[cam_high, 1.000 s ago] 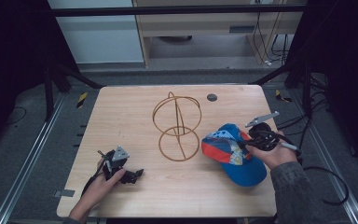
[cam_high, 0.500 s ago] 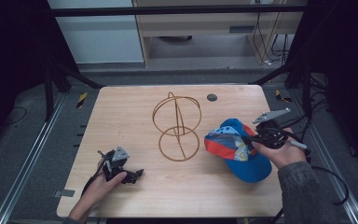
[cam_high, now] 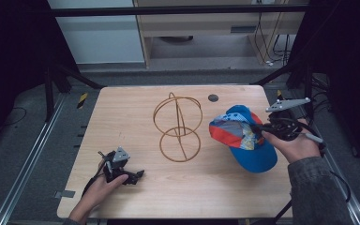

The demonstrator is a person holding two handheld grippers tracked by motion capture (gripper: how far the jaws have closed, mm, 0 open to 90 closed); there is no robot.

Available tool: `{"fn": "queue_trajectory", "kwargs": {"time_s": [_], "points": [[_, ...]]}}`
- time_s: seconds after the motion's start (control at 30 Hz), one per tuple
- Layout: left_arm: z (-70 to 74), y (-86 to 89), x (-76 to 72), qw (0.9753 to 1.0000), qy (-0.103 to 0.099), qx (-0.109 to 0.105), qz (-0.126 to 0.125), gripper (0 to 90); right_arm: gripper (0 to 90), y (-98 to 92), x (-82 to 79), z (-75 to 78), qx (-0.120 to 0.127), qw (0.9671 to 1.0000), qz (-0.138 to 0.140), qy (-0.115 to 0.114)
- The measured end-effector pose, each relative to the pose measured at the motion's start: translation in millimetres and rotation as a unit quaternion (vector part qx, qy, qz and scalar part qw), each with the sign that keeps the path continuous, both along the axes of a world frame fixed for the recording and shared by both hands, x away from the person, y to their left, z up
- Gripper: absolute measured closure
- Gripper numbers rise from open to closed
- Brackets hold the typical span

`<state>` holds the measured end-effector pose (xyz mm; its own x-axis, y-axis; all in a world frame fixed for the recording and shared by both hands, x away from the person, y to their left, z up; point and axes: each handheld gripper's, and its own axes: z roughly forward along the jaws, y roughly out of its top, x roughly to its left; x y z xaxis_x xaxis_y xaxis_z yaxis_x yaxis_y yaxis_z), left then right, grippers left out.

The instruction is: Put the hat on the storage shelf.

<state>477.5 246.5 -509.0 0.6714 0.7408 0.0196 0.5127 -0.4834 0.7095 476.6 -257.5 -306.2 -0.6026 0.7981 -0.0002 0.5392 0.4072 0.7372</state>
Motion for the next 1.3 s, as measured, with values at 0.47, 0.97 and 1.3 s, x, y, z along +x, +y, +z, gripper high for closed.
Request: {"fn": "queue_trajectory", "kwargs": {"time_s": [0.47, 0.97, 1.3], "points": [[0.0, 0.0, 0.0, 1.0, 0.0, 0.0, 0.0, 0.0, 90.0, -6.0, -12.9, 35.8, 0.014, 0.9986, -0.008, -0.051], [-0.1, -0.1, 0.0, 1.0, -0.001, -0.001, 0.001, 0.0, 90.0, 14.4, -11.3, 62.0, 0.029, 0.9947, 0.002, -0.099], [0.0, -0.2, 0.0, 1.0, -0.001, -0.001, 0.001, 0.0, 90.0, 38.1, 0.4, 89.9, 0.046, 0.9905, 0.018, -0.128]]}}
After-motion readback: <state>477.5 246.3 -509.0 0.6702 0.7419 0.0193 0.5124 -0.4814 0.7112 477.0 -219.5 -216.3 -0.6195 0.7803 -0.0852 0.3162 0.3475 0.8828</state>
